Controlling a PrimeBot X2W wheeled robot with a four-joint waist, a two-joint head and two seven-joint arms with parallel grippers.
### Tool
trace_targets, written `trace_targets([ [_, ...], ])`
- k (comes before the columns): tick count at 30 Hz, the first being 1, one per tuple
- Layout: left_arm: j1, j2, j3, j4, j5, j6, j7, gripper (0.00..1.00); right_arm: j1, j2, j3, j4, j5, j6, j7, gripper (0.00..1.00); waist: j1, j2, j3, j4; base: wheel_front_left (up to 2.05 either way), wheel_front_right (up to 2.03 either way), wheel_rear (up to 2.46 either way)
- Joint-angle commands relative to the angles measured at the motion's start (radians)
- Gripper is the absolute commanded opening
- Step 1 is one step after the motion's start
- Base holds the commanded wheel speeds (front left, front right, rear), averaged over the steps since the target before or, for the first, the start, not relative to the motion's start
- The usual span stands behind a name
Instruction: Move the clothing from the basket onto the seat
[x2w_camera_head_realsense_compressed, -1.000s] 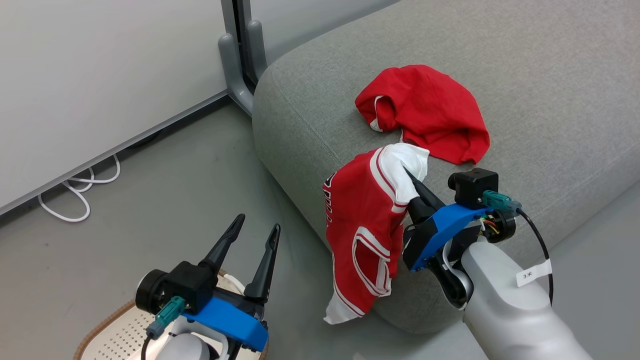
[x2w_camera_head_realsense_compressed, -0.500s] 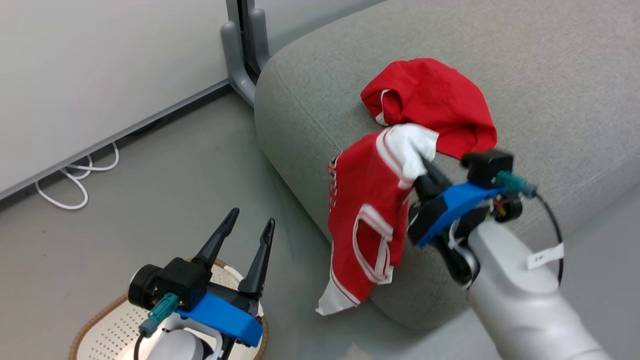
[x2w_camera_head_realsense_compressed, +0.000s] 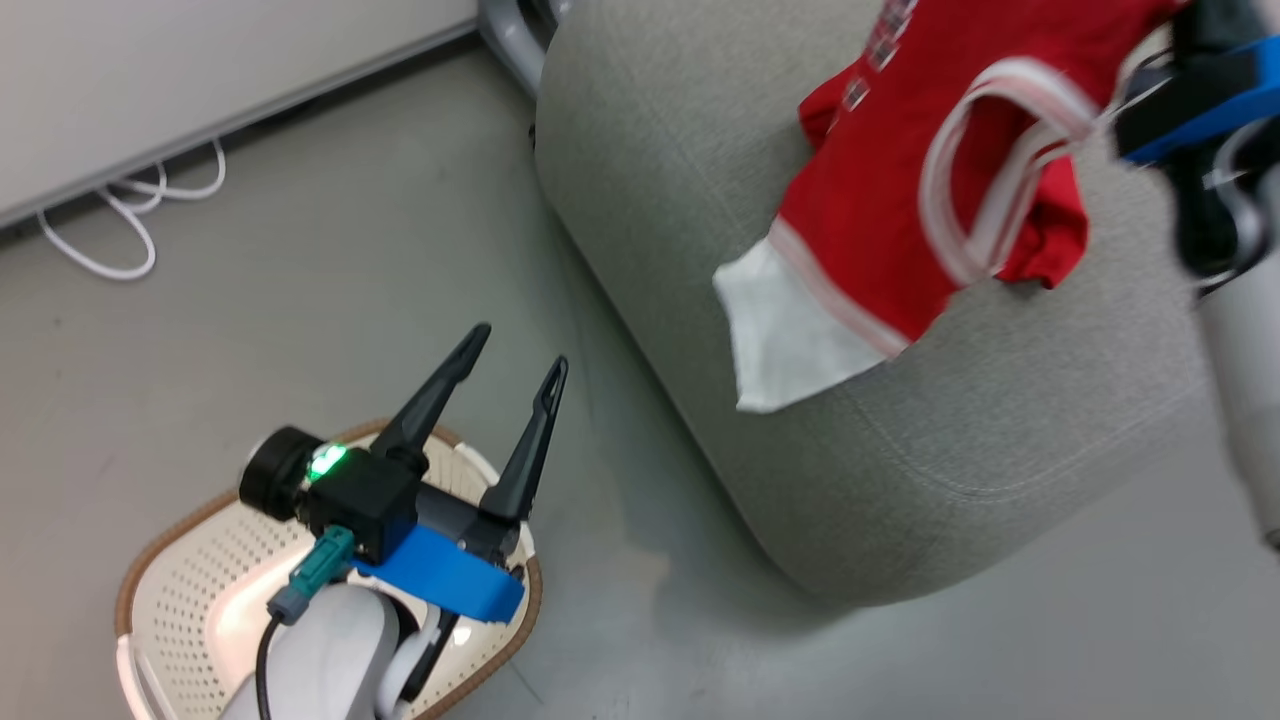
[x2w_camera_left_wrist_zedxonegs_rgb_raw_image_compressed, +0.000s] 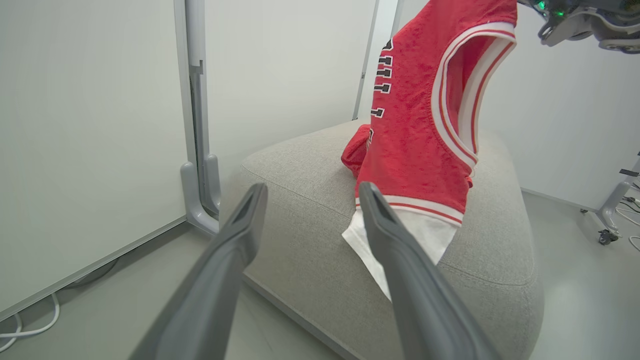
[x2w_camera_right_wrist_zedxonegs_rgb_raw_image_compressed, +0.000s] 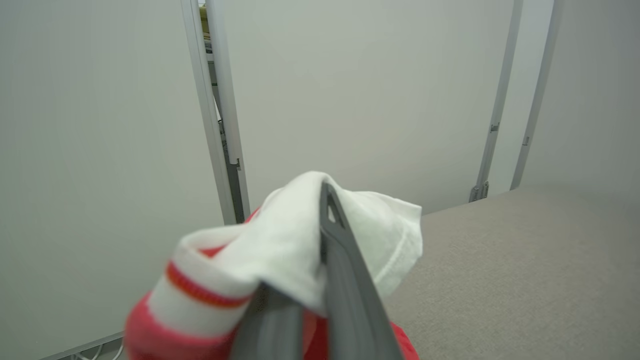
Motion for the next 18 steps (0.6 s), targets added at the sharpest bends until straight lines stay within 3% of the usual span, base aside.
trace_targets([
  [1, -0.036, 0.014, -0.007, -0.015, 0.01, -0.002, -0.005, 1.0, -0.031, -0.036, -0.024, -0.005, -0.006, 0.0, 0.006, 0.0, 0.0, -0.0001, 0.073, 0.048, 0.0, 0.0, 0.0],
  [6, -0.108, 0.041, -0.038, -0.055, 0.024, -0.002, -0.005, 1.0, -0.088, -0.157, -0.168, -0.002, -0.004, 0.0, 0.001, 0.0, 0.0, -0.0001, 0.183, 0.102, 0.0, 0.0, 0.0],
  [11, -0.145, 0.06, -0.041, -0.086, 0.031, -0.002, -0.005, 1.0, -0.109, -0.222, -0.289, -0.018, -0.018, 0.0, -0.011, 0.0, 0.0, -0.0001, 0.259, 0.133, 0.0, 0.0, 0.0],
  [18, -0.192, 0.092, -0.051, -0.143, 0.054, -0.002, -0.005, 1.0, -0.076, -0.234, -0.423, 0.012, -0.067, 0.0, -0.016, 0.0, 0.0, -0.0001, 0.369, 0.173, 0.0, 0.0, 0.0],
])
